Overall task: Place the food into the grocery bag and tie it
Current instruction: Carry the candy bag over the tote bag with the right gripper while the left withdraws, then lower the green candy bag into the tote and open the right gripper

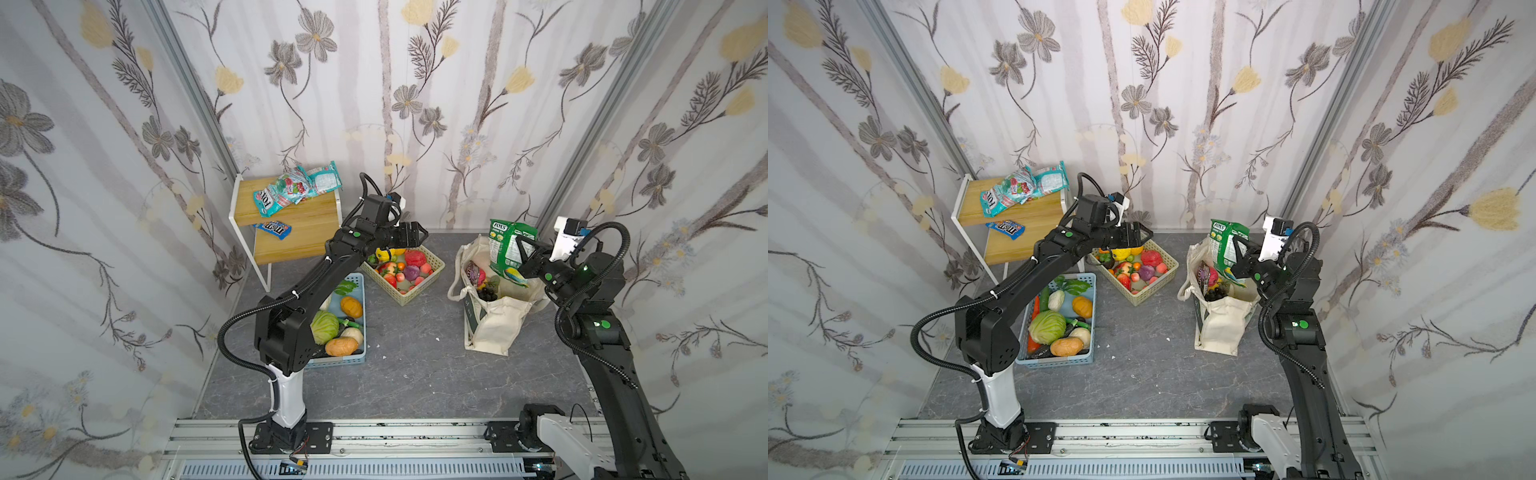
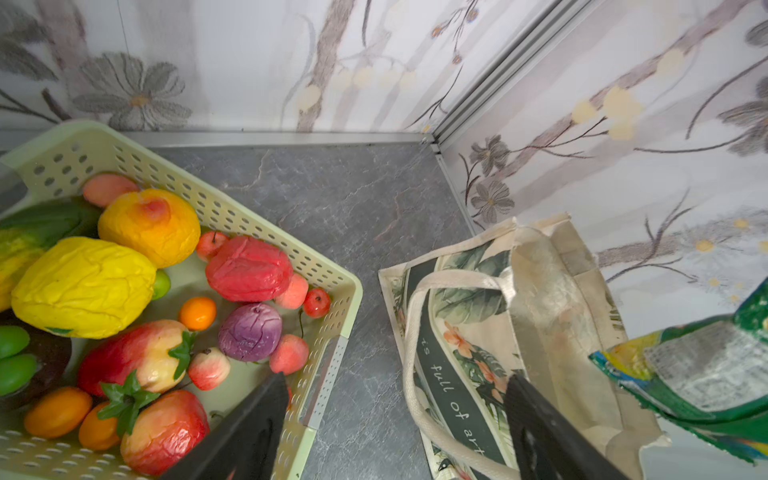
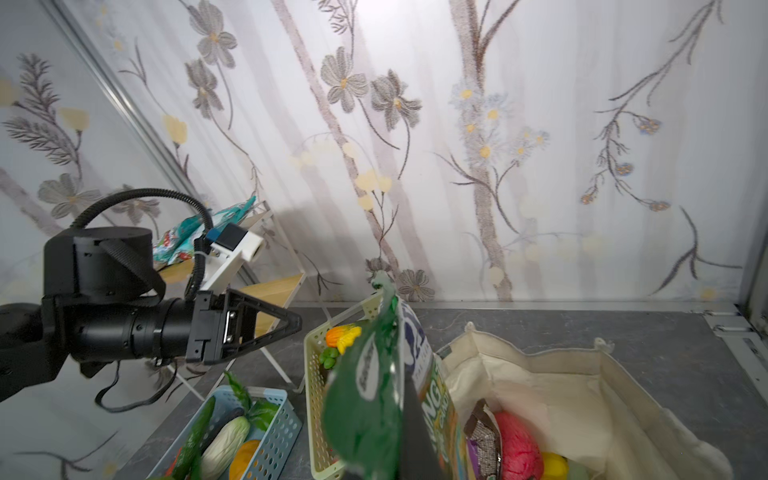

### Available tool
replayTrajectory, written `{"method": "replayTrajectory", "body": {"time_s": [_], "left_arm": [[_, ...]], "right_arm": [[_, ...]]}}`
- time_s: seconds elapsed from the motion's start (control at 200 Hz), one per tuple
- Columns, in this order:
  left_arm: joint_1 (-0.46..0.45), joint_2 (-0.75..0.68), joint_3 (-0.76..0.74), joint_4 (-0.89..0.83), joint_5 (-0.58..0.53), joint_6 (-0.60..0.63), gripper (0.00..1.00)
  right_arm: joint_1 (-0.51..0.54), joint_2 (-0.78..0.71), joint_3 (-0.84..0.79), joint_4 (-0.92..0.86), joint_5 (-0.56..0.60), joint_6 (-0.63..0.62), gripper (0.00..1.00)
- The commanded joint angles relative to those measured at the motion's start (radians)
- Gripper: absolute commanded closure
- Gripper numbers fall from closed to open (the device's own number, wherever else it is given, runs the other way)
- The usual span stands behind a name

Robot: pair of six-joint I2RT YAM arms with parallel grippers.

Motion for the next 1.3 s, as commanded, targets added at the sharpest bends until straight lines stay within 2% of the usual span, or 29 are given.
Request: {"method": "replayTrajectory", "body": {"time_s": [0.0,0.465,0.814,1.119,1.294], "left_arm": [[-0.033,0.042,0.009,-0.057,-0.019,-0.019,0.17],[-0.188,0.171,-0.046,-0.055,-0.070,-0.116,0.19],[-0.216,0.249,-0.054,0.037,-0.045,-0.194,0.19],[-0.226,0.293,-0.047,0.074,-0.020,-0.219,0.23],[-0.226,0.323,-0.023,0.096,0.006,-0.240,0.31]], "right_arm": [[-0.027,0.046,-0.004,-0.034,0.056,0.040,1.00],[-0.032,0.167,-0.089,-0.094,0.077,-0.005,1.00],[-0.030,0.305,-0.045,-0.161,0.032,-0.034,0.99],[-0.031,0.351,-0.027,-0.187,0.019,-0.040,0.84],[-0.030,0.345,0.001,-0.219,0.029,-0.041,0.64]]}}
